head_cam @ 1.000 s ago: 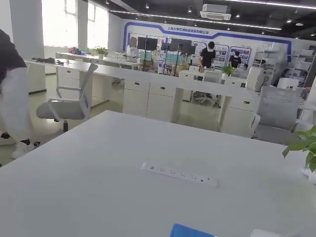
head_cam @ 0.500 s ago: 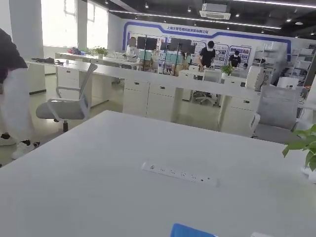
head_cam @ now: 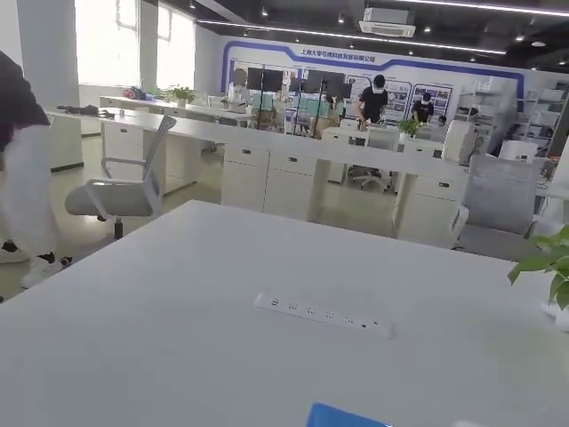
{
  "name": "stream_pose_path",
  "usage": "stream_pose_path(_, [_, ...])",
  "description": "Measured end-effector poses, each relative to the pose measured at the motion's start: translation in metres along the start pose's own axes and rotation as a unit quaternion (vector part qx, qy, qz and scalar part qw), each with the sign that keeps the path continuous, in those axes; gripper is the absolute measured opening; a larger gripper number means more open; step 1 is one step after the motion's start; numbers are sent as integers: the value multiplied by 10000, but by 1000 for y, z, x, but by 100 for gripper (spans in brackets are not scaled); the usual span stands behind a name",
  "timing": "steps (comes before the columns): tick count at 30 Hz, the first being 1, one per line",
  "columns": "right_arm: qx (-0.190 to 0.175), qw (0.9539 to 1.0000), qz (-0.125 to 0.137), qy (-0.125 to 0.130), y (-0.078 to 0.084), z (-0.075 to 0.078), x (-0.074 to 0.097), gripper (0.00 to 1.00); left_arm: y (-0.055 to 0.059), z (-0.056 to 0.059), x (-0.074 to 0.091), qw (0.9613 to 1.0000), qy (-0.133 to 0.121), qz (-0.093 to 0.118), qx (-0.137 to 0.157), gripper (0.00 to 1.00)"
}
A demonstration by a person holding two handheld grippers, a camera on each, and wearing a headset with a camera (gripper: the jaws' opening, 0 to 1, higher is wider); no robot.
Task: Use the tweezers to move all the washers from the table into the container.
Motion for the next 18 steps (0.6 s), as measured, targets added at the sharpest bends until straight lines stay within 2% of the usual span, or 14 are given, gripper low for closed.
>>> stream_pose_path(11, [-53,9999,-22,-109,1,-1,-5,4,0,0,0,10000,0,-3,4,92])
stream_pose_path(14, [55,9999,-87,-137,2,-4,-5,4,1,0,0,10000,3,-9,1,93])
stream_pose_path(18, [5,9998,-123,-168,4,-5,-4,4,0,0,0,10000,9,-8,3,93])
Point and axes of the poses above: the centre of the closed fingertips' face, and the gripper's own axes: x roughly backward along the fingers, z roughly to its right, y roughly out of its underside, the point moved 5 cm from there along x, roughly backward along the fingers, and after that the axes turned 14 degrees about -x, right-handed, at the moved point
